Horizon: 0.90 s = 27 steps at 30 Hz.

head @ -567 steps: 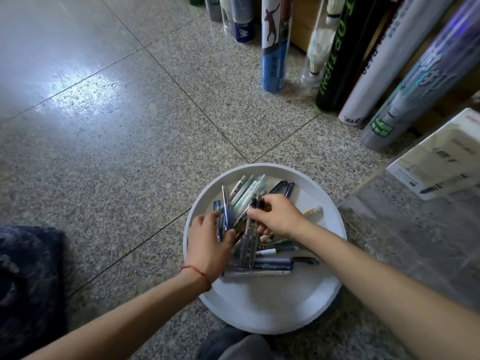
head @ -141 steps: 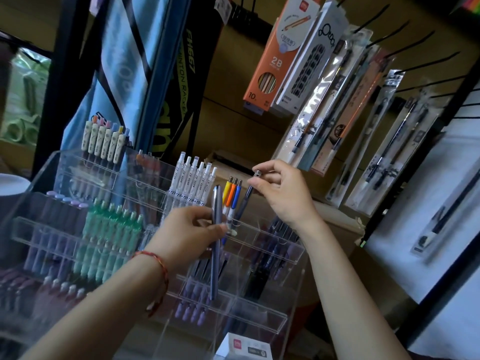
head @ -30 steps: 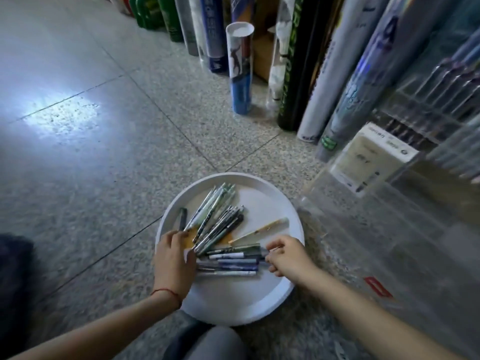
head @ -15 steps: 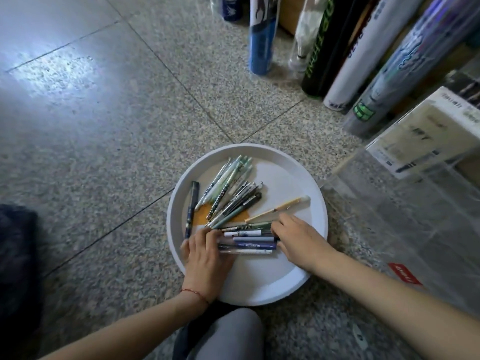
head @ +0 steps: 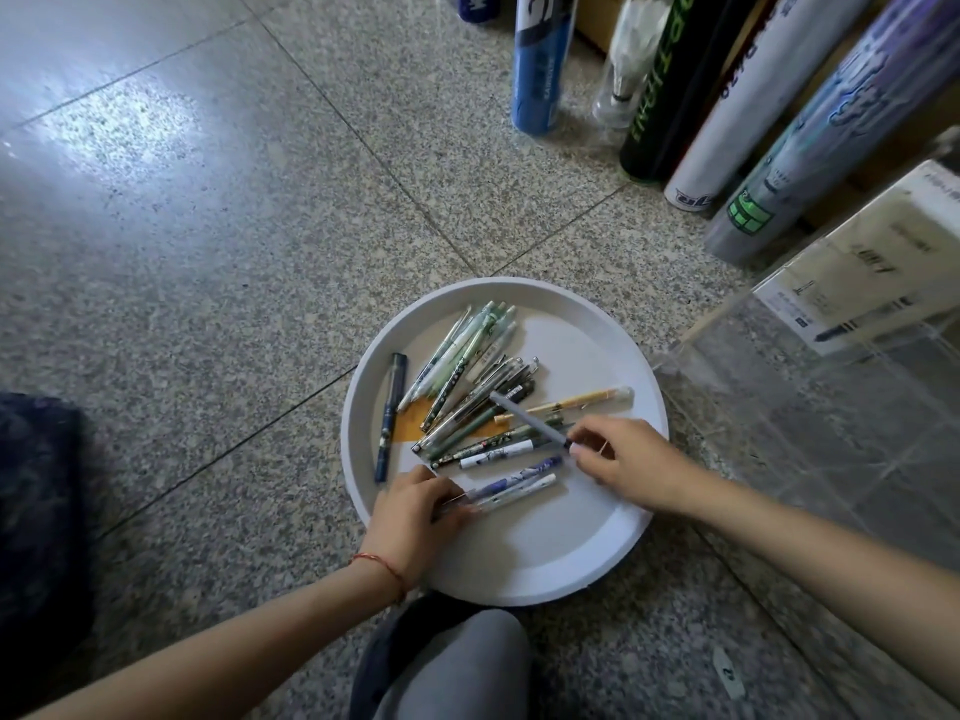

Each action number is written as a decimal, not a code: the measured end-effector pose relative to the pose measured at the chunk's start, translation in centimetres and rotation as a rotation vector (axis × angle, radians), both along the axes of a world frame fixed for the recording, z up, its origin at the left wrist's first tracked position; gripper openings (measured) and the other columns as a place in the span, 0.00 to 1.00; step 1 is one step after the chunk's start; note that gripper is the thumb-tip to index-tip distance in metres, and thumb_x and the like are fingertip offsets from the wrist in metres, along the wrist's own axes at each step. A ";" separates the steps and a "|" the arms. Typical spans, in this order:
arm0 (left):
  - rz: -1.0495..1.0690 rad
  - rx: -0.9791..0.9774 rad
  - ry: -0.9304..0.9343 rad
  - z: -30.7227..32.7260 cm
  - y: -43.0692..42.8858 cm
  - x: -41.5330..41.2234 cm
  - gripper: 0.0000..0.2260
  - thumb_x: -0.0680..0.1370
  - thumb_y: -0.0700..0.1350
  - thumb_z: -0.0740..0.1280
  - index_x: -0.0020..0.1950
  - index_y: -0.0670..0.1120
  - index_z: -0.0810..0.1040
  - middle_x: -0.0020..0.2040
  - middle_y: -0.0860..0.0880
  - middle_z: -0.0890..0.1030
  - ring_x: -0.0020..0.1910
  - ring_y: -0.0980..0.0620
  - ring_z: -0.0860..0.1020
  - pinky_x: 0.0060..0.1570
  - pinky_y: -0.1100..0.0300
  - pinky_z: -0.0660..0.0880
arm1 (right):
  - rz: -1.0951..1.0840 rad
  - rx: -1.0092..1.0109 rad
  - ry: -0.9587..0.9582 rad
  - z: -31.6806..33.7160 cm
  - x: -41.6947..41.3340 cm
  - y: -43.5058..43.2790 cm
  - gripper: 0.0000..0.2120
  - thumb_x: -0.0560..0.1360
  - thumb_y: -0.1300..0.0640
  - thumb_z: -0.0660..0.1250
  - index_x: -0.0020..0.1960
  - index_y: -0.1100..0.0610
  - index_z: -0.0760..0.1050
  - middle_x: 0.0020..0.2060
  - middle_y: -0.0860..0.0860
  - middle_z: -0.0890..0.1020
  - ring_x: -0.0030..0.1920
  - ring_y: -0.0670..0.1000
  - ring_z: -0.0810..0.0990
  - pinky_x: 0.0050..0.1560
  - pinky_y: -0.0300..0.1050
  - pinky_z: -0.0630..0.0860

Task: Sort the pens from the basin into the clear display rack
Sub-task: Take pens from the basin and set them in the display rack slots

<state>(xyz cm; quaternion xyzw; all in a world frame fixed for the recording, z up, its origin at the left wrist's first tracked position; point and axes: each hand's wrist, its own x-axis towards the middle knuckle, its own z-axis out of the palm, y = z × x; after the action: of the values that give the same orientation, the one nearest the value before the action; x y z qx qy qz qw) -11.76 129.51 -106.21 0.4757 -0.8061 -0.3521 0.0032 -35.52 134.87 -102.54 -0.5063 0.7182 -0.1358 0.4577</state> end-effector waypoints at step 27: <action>0.722 1.270 0.789 11.4 -4.3 -9.4 0.14 0.79 0.45 0.51 0.43 0.41 0.73 0.26 0.50 0.67 0.21 0.57 0.64 0.22 0.70 0.60 | -0.397 -0.061 -0.600 9.3 -2.9 -2.0 0.17 0.64 0.49 0.67 0.45 0.61 0.78 0.32 0.48 0.79 0.28 0.44 0.74 0.29 0.32 0.71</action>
<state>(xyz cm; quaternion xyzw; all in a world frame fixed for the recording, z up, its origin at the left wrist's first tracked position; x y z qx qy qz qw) -21.19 125.24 -94.80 0.4580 -0.1915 -0.8584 0.1295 -38.44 132.83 -93.26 -0.3081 0.6319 -0.3859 0.5974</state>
